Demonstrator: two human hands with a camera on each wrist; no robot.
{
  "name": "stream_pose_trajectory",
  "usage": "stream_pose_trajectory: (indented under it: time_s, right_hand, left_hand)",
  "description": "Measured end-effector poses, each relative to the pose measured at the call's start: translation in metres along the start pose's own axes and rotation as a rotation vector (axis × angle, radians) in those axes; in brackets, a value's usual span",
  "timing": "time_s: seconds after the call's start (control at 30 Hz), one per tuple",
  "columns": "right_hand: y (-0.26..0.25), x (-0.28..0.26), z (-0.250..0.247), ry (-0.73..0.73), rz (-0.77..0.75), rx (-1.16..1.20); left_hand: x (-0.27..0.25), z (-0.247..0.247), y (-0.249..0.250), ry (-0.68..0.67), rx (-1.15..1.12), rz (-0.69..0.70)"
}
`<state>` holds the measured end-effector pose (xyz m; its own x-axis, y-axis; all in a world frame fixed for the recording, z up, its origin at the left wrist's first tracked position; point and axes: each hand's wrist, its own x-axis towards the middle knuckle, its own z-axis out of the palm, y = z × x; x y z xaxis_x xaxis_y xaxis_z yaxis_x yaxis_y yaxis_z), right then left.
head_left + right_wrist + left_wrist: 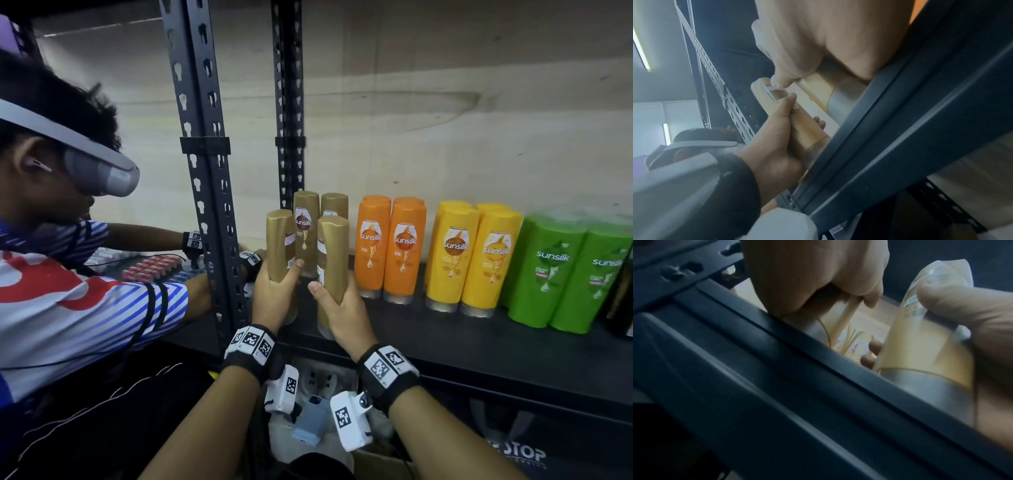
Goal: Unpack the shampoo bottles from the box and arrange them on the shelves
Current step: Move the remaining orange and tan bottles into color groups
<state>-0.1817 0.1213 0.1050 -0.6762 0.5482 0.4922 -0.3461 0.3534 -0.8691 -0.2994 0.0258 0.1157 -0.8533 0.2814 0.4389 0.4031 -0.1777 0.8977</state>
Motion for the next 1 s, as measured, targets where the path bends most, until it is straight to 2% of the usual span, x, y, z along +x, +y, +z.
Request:
stream_pose_trajectory:
  time_s: [0.17, 0.33, 0.53, 0.67, 0.87, 1.0]
  right_hand:
    - [0.001, 0.013, 0.013, -0.019, 0.041, -0.046]
    - [0.005, 0.015, 0.009, -0.155, 0.128, 0.022]
    - [0.01, 0.016, 0.003, -0.142, 0.164, 0.094]
    - [0.011, 0.016, 0.001, -0.101, 0.178, 0.11]
    - [0.014, 0.013, 0.001, -0.028, 0.157, 0.1]
    - [0.018, 0.011, 0.001, -0.026, 0.131, 0.064]
  left_hand:
    - [0.007, 0.001, -0.005, 0.024, 0.028, -0.008]
    - [0.006, 0.002, -0.016, 0.044, 0.061, -0.003]
    - [0.004, -0.001, -0.017, 0.01, 0.099, -0.014]
    - [0.004, -0.004, -0.014, 0.016, -0.055, -0.191]
    - [0.012, -0.009, -0.011, 0.106, -0.139, -0.387]
    - [0.013, -0.009, -0.014, 0.009, -0.179, -0.454]
